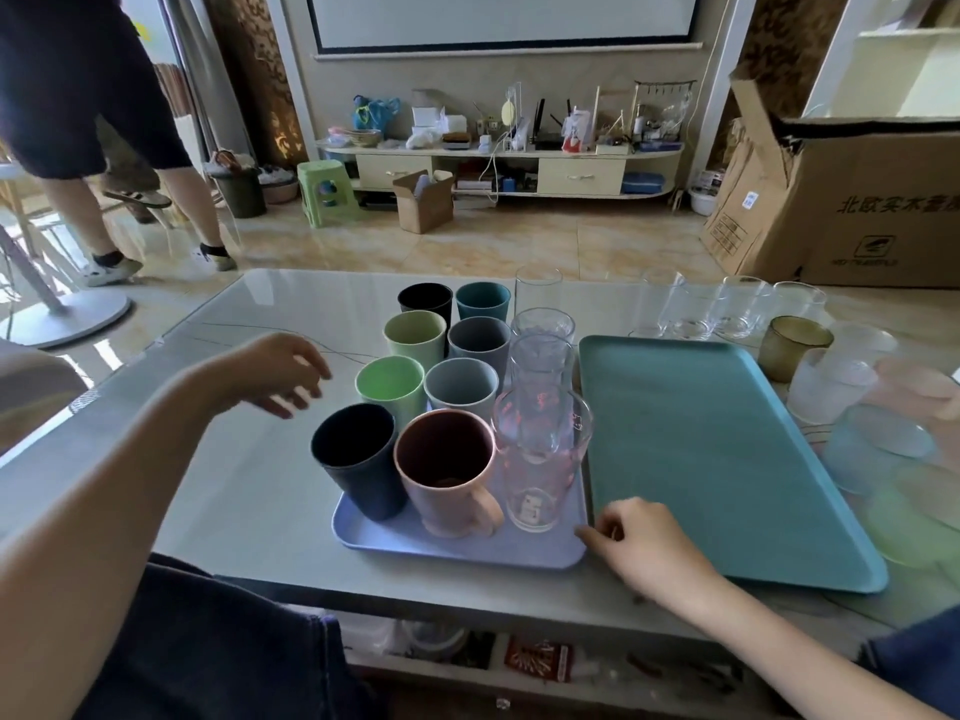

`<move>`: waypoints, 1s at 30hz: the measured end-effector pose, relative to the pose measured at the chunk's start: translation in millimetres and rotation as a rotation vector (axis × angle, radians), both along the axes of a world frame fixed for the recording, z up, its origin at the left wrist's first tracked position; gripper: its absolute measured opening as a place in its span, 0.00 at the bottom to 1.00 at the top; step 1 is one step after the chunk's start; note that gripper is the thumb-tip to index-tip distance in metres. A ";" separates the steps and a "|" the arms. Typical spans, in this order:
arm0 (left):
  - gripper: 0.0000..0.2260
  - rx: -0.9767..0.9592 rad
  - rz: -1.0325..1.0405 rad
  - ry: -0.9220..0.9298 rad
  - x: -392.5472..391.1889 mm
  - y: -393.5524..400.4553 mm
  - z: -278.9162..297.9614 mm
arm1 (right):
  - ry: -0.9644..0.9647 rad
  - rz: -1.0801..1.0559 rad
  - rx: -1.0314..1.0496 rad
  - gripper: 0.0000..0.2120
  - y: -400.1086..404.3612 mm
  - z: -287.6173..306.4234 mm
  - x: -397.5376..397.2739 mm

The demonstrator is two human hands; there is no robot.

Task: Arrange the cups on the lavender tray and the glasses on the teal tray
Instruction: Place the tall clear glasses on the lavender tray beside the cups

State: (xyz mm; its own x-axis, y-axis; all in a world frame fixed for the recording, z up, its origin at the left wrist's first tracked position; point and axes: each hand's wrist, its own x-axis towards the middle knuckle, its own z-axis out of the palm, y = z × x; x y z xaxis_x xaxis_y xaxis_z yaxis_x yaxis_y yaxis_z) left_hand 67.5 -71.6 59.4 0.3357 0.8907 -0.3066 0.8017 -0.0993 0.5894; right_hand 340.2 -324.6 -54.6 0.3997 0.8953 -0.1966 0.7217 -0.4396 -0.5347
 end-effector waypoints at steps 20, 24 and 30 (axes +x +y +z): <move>0.11 -0.641 0.295 -0.192 -1.4 24.3 -110.2 | 0.867 -0.458 -0.030 0.20 1.0 -18.6 -44.1; 0.10 -0.591 0.344 -0.265 -1.8 31.7 -113.8 | 0.897 -0.496 -0.009 0.21 11.8 -18.3 -45.6; 0.05 -0.570 0.302 -0.283 -2.8 44.1 -115.6 | 0.891 -0.515 -0.020 0.22 40.1 -16.2 -42.9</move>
